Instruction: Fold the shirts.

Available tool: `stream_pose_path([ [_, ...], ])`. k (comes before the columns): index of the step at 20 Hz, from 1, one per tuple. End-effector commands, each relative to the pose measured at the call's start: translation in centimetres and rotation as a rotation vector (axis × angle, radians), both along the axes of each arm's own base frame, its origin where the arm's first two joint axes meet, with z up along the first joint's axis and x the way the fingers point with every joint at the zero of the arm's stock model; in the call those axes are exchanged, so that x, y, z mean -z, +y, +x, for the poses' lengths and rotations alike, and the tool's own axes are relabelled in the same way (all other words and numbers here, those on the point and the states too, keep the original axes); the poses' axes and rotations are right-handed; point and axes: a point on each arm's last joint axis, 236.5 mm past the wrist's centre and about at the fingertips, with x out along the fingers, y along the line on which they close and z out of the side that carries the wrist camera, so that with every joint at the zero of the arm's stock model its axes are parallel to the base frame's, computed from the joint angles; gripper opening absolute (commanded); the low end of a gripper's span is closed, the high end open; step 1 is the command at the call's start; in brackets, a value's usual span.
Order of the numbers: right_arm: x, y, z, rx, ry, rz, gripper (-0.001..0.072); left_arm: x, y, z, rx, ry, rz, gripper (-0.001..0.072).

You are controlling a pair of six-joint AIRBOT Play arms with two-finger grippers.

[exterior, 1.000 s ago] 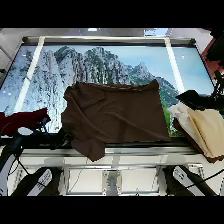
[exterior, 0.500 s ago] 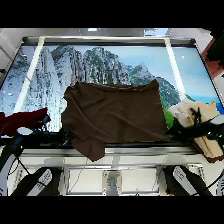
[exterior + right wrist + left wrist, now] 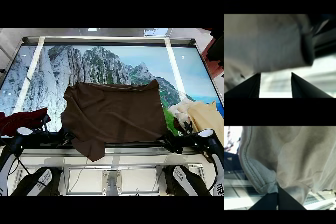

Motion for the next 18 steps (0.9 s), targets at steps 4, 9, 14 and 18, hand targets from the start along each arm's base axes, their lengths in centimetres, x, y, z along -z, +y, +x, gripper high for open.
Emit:
stream_pose_path([
  [4,-0.1,-2.9,6.9,0.321,-0.206,-0.046,0.0428,-0.1,-0.2,-0.3,0.009,0.009,-0.01,0.001],
  [9,-0.6,-3.6,8.2,0.346,-0.267,-0.057,0.0314,-0.2,-0.4,-0.5,0.016,0.016,-0.018,0.001],
  [14,-1.2,-3.0,8.5,0.269,-0.327,-0.056,0.0035,-0.8,-0.8,0.3,0.05,-0.055,-0.034,0.0009],
  [18,-8.4,-1.2,12.2,0.043,-0.596,-0.002,0.0026,-6.3,-1.8,5.6,0.068,-0.304,-0.116,0.0008],
])
